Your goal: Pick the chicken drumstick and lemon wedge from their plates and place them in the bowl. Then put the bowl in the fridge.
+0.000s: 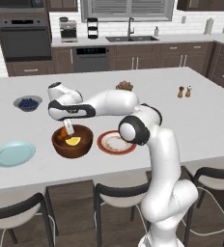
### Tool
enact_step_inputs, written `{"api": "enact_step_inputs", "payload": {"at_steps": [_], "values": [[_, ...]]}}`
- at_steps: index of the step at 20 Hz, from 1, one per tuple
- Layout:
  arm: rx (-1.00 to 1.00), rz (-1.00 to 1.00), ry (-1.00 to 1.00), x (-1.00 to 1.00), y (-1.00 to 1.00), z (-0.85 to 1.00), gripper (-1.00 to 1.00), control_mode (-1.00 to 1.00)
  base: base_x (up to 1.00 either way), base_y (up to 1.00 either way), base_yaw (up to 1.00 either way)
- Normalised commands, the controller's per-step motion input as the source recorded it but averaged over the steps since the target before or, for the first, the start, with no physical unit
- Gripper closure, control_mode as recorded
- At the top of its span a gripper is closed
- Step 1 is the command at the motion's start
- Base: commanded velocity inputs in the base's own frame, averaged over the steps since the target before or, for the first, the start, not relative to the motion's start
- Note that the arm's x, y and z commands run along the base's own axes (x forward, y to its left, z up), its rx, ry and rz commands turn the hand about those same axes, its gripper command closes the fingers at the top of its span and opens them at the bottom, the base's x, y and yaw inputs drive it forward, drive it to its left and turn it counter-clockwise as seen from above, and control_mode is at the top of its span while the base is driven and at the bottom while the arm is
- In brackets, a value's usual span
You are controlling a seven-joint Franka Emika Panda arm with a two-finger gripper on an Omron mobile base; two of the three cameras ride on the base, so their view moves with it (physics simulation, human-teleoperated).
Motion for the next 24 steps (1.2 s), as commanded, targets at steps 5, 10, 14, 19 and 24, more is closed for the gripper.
{"api": "enact_step_inputs", "payload": {"at_steps": [5,10,14,19,24], "values": [[0.00,-0.02,0.00,0.02,-0.02,-0.15,1.00,-1.00,0.00,0.00,0.00],[0.00,-0.02,0.01,0.00,0.00,-0.20,-1.00,-1.00,0.00,0.00,0.00],[0.00,-0.03,0.00,0.00,-0.09,-0.16,-1.00,-1.00,0.00,0.00,0.00],[0.00,-0.02,0.00,0.00,-0.06,-0.01,-1.00,-1.00,0.00,0.00,0.00],[0.00,-0.02,0.00,0.01,-0.09,0.13,-1.00,-1.00,0.00,0.00,0.00]]}}
